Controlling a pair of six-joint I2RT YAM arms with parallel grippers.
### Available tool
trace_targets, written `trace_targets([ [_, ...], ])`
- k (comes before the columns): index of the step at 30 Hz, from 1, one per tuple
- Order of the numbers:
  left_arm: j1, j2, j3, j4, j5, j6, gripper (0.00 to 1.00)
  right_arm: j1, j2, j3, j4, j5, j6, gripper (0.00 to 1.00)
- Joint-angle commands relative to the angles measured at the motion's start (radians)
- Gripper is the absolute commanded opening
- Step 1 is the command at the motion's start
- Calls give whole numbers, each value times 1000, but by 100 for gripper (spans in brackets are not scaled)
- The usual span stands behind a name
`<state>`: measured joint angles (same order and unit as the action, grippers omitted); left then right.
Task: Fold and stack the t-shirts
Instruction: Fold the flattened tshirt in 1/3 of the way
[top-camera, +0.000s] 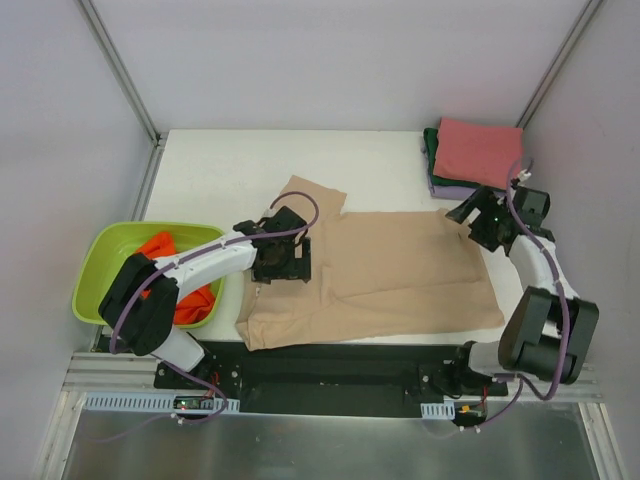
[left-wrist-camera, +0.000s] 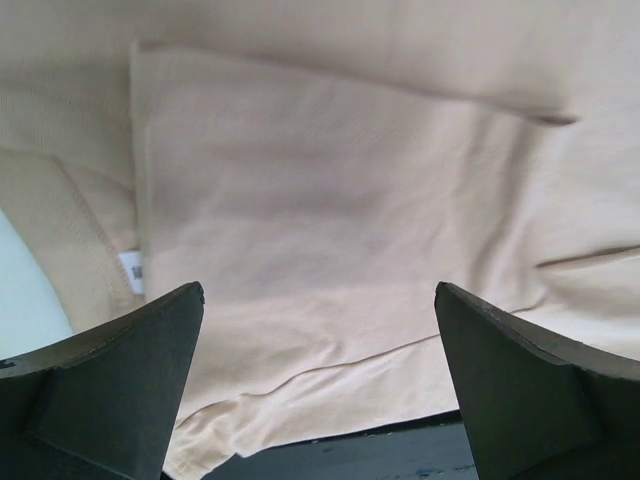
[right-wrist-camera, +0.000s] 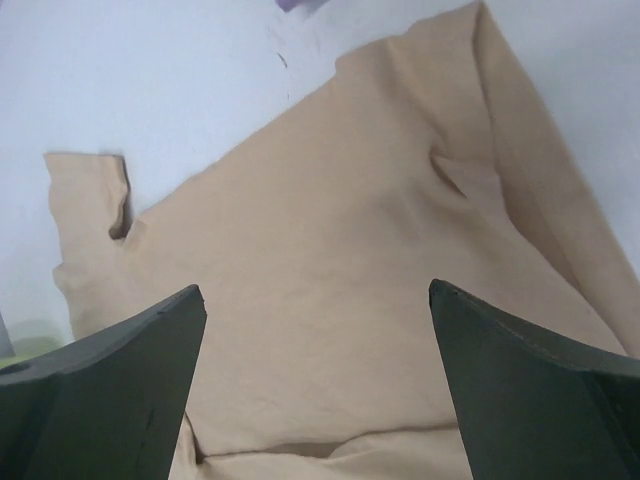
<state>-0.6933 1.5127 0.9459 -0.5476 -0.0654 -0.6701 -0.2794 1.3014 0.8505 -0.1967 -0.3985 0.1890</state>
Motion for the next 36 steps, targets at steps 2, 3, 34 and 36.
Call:
trace_targets([
  [2,-6,52,93,37,24,78,99,75,208,70,6,18,-43,96],
  [3,-3,73,100,41,24,84,99,77,240,84,6,39,-48,96],
  [34,55,6,161,23,-31,151,99,63,215,195,107,92,-218,96],
  [36,77,12,243,8,-46,158,99,62,142,141,192,84,-195,96],
])
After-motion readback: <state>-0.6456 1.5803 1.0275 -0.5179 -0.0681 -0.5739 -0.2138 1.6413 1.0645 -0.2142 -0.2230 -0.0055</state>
